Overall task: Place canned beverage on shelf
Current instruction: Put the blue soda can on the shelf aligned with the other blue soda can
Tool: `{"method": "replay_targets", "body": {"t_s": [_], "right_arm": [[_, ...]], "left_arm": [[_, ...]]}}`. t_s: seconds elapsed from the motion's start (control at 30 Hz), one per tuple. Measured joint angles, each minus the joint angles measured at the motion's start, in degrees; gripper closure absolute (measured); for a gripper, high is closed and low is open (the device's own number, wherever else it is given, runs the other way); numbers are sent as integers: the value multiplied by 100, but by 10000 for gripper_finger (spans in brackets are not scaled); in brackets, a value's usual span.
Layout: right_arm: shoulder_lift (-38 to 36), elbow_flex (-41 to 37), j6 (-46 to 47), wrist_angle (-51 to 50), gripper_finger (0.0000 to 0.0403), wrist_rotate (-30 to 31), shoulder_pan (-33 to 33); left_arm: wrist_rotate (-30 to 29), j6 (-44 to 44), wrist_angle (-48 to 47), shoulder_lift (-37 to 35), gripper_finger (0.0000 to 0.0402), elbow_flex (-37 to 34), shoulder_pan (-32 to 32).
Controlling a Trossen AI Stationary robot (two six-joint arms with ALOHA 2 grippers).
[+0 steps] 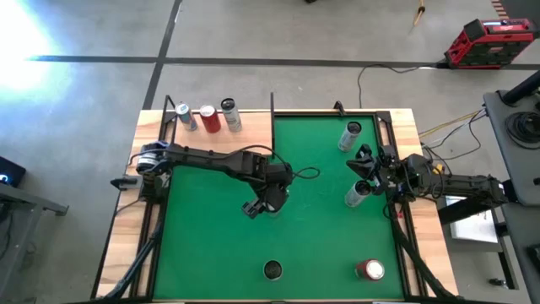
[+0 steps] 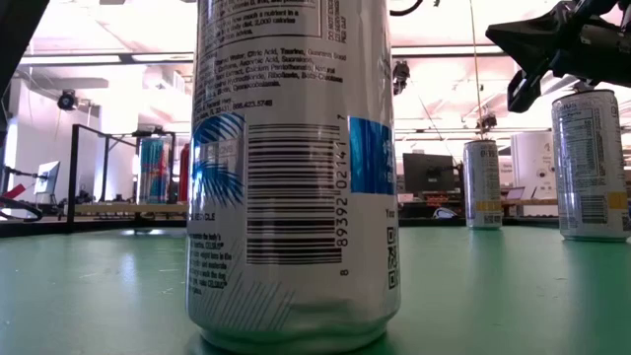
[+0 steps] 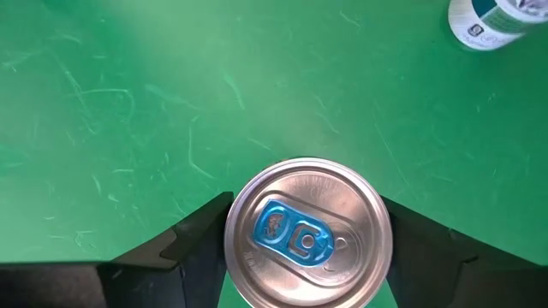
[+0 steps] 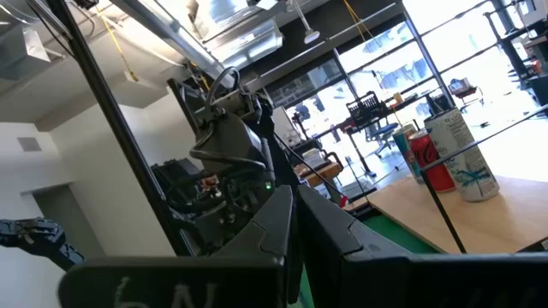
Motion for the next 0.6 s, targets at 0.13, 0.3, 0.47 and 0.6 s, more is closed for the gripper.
{"method": "replay_targets", "body": {"t_s": [0.13, 0.3, 0.47, 0.6], "right_arm": [[0, 0, 0, -1, 390, -1, 2], [1, 0, 0, 0, 390, 0, 1], [-1, 1, -1, 0, 390, -1, 2], [-1, 0, -2, 0, 390, 0, 2]], "left_arm": [[-35, -172, 19, 22, 165, 0, 2], [-24, -233, 50, 117, 159, 0, 6], [-13, -393, 81, 164, 151, 6, 11], [-38, -517, 80, 172, 150, 21, 11]]}}
